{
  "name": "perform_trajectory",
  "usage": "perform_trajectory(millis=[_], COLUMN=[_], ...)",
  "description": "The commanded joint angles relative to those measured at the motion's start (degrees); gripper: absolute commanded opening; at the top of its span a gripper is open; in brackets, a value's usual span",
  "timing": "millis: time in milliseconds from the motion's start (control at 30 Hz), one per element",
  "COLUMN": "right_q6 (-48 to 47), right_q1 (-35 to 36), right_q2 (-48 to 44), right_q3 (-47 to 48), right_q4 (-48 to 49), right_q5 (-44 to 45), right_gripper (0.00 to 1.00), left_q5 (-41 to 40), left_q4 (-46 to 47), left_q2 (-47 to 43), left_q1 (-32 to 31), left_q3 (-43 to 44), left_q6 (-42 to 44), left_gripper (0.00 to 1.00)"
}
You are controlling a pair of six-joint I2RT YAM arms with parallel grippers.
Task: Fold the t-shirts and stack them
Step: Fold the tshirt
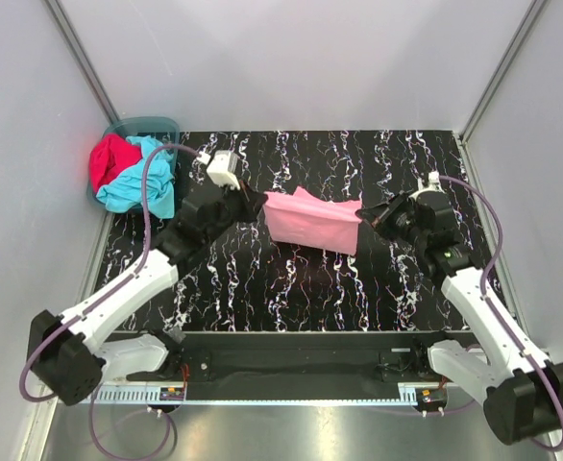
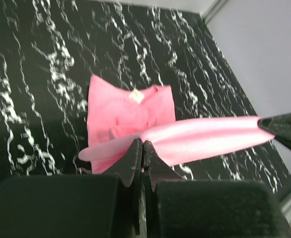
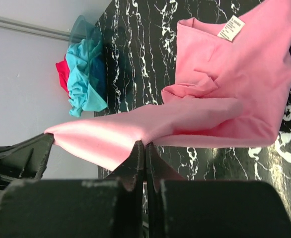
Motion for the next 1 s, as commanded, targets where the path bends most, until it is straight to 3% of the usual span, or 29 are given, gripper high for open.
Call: perform_trajectory(millis=[0, 433, 633, 967], right_q6=[-0.06, 3.19, 3.89, 6.62], right_q1=[-0.31, -6.63, -8.13, -9.62], right_q2=[3.64, 18.94, 25.27, 44.58], right_q3=[2.42, 4.35, 5.14, 12.95], right_q4=[5.68, 17.98, 21.59, 28.79], right_q5=[2.93, 0.47, -0.41, -3.39], right_gripper=[0.0, 0.0, 0.0, 0.0], left_q5=[3.26, 10.82, 13.02, 16.97], left_q4=[2.49, 8.38, 9.0, 9.09], left_q2=[4.05, 21.27, 30.14, 43.96], left_q1=[2.85, 5.75, 6.8, 11.11], left_q3=[5.32, 10.78, 17.19, 26.95], left_q6=[3.09, 3.27, 3.53, 2.74], left_gripper=[0.0, 0.0, 0.0, 0.0])
